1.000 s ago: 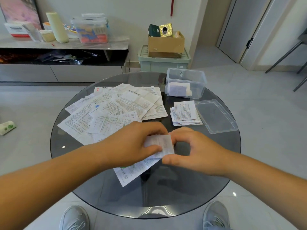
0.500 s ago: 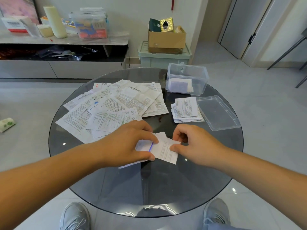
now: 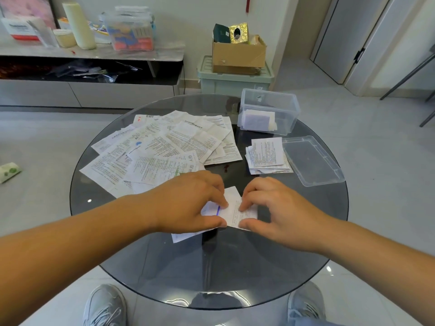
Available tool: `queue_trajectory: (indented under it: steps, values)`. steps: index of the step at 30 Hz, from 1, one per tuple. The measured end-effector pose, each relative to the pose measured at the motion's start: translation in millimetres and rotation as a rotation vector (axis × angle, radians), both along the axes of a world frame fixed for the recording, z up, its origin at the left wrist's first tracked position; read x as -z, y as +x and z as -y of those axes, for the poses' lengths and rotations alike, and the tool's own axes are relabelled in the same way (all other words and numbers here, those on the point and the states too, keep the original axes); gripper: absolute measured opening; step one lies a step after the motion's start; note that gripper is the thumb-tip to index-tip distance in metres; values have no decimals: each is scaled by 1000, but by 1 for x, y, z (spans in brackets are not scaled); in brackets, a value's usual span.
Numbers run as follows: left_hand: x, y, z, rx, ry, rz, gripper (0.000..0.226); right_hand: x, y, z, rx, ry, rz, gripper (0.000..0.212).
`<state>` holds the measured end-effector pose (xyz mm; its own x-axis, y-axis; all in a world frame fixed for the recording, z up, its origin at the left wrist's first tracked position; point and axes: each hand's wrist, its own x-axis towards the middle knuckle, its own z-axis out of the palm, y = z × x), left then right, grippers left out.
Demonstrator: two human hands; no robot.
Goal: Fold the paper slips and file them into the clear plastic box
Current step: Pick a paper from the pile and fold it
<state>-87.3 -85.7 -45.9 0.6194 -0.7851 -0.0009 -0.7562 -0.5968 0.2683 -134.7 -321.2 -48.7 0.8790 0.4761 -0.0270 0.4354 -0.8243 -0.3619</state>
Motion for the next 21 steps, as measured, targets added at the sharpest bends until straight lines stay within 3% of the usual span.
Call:
queue_trajectory:
  steps: [3,8,15,21]
  values:
    - [0,-1,3,-48,3,-44,37,-1,5,-6,125,93,-93,42]
    - [3,-2,6,-178,-72,-107,41,-15,18,-17,199,-14,-166,60]
    - [-1,-5,8,-203,-84,-142,43,-22,14,-25,222,-117,-233,51]
    - [-3,-6,9,-207,-32,-145,35,-25,10,-26,287,-66,-290,60]
